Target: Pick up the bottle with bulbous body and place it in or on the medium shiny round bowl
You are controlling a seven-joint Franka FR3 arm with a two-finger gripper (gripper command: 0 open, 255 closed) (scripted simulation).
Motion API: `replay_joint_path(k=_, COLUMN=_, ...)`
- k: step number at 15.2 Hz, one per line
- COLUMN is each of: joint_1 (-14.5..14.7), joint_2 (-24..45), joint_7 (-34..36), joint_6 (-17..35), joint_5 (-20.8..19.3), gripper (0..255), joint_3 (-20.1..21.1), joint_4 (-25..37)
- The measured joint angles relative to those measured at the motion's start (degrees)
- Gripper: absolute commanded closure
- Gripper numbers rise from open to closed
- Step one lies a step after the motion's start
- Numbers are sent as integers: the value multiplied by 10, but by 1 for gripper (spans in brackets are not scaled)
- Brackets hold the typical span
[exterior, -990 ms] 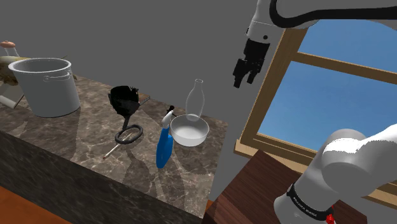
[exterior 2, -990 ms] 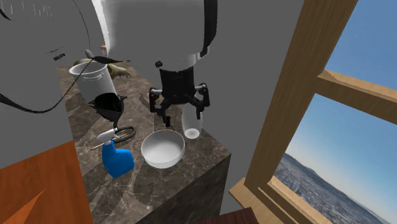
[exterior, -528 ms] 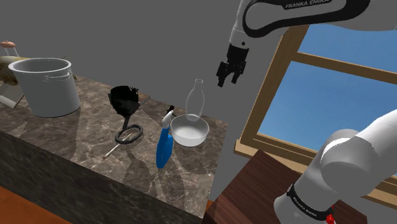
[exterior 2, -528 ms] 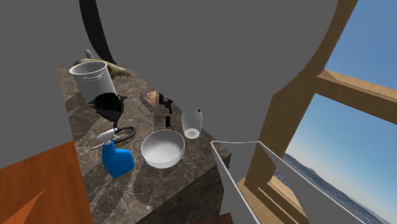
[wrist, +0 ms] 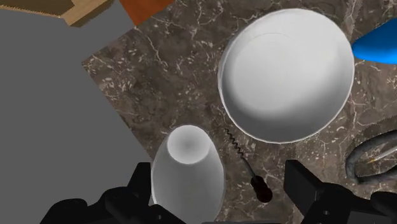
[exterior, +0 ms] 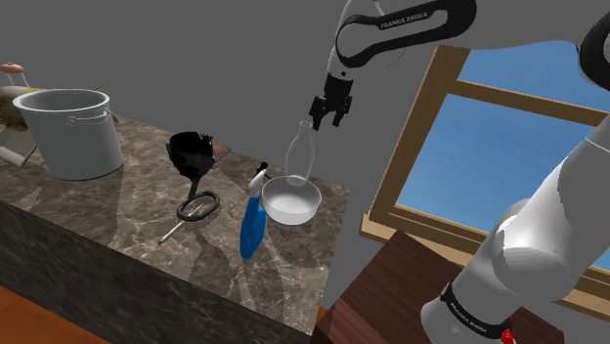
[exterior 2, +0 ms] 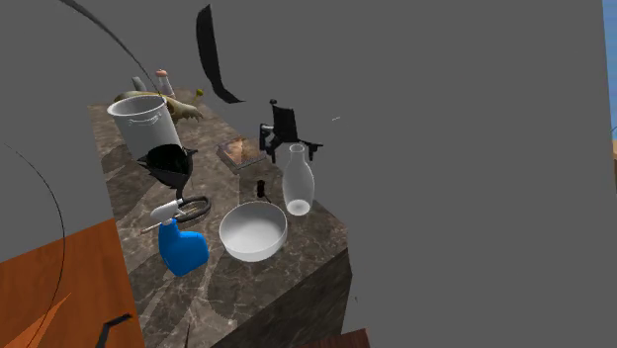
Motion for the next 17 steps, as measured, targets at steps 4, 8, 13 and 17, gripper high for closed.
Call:
replay_joint_path(k=4, joint_1=-6, joint_2=85, joint_7=-10, joint_6=20, joint_5=11, gripper=0, joint_3=-6, joint_4=74)
replay_joint_path(k=8, joint_1=-13, joint_2=150, joint_7=-19, joint_6=28, joint_5=20, gripper=0, joint_3=-10, joint_4=136)
replay_joint_path(k=13, joint_1=-14, joint_2=168, joint_7=-22, joint_6=58, joint_5=23, gripper=0, joint_3=-10, joint_4=125)
replay_joint_path(k=17, joint_1=-14, joint_2=177, joint_7=-22, joint_6=74, joint_5=24, gripper=0, joint_3=-9, joint_4=118)
